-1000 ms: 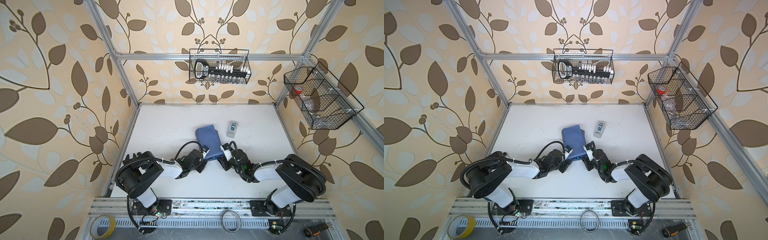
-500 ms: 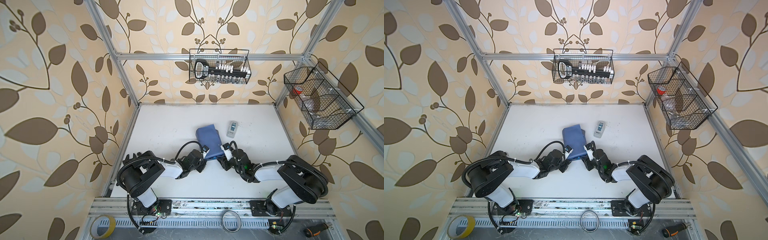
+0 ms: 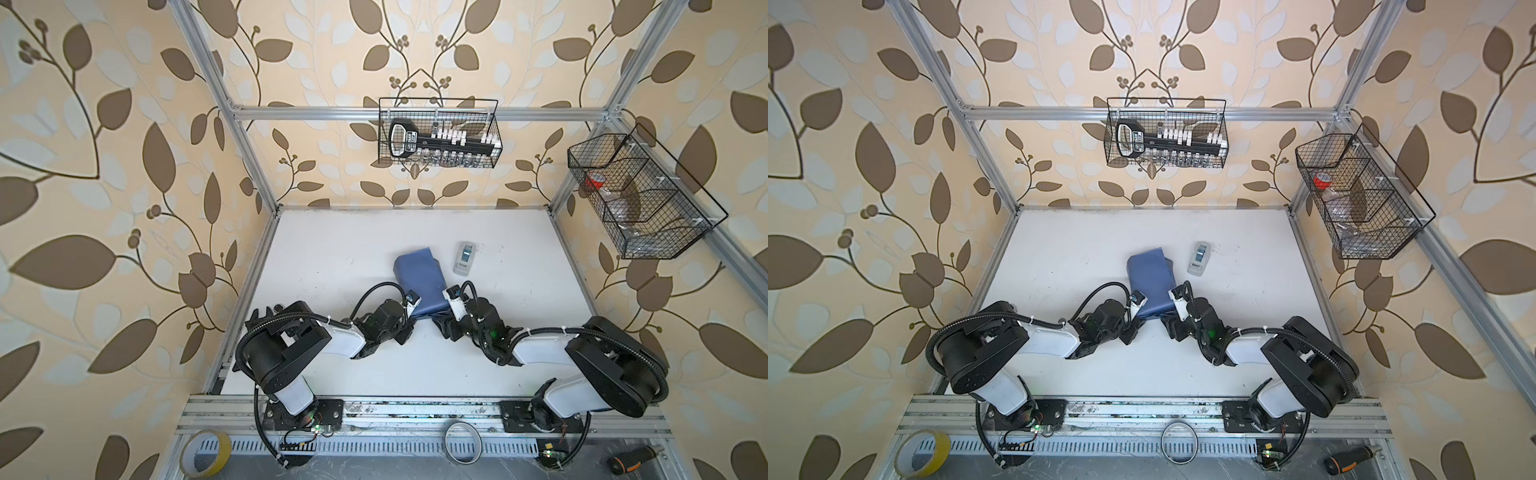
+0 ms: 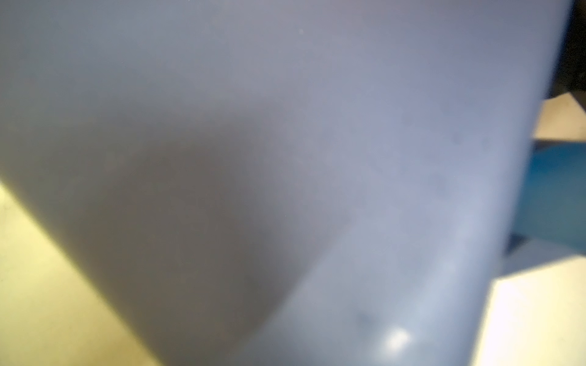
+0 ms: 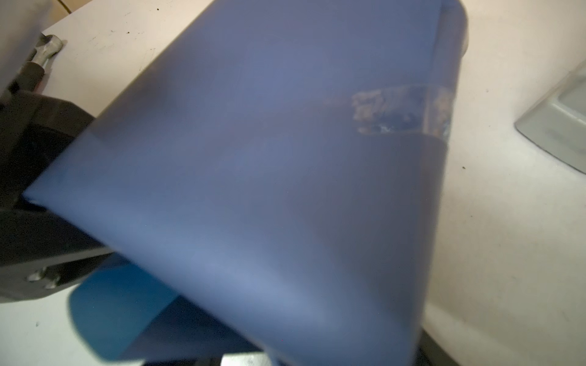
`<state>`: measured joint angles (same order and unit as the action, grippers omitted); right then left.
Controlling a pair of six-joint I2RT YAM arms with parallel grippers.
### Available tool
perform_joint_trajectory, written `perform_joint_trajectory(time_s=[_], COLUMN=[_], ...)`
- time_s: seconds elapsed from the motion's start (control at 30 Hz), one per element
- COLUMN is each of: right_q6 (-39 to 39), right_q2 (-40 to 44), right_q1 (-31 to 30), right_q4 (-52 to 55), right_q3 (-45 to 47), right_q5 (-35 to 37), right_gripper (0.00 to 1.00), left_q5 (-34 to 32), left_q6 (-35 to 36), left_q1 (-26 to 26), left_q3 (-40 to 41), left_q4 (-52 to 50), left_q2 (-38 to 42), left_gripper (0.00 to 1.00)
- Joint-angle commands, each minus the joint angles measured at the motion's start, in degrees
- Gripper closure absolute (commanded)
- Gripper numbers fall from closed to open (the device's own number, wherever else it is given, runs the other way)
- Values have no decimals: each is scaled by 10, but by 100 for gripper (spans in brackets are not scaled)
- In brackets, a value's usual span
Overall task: Wrap a gift box in wrapping paper
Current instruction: Fifth fold the wrapping paper around the gift box.
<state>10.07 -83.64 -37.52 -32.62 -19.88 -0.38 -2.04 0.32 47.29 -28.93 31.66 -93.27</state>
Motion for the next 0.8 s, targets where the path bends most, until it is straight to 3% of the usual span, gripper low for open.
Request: perform_joint_trajectory(time_s=[0.0,0.47,0.77], right_q6=[-2,45,63], right_q2=[22,59,166], right_q1=[-2,1,2], right_q4=[25,82,183], right_q3=[8,17,11], right_q5=[0,18,22], right_gripper=[26,20,17], left_q5=[13,7,9], left_q6=[8,3,0], left_q1=[0,-17,-22], left_q3=[-1,-4,-9], left_q4=[40,26,18], left_q2=[1,-1,-1], left_gripper=[63,63,63])
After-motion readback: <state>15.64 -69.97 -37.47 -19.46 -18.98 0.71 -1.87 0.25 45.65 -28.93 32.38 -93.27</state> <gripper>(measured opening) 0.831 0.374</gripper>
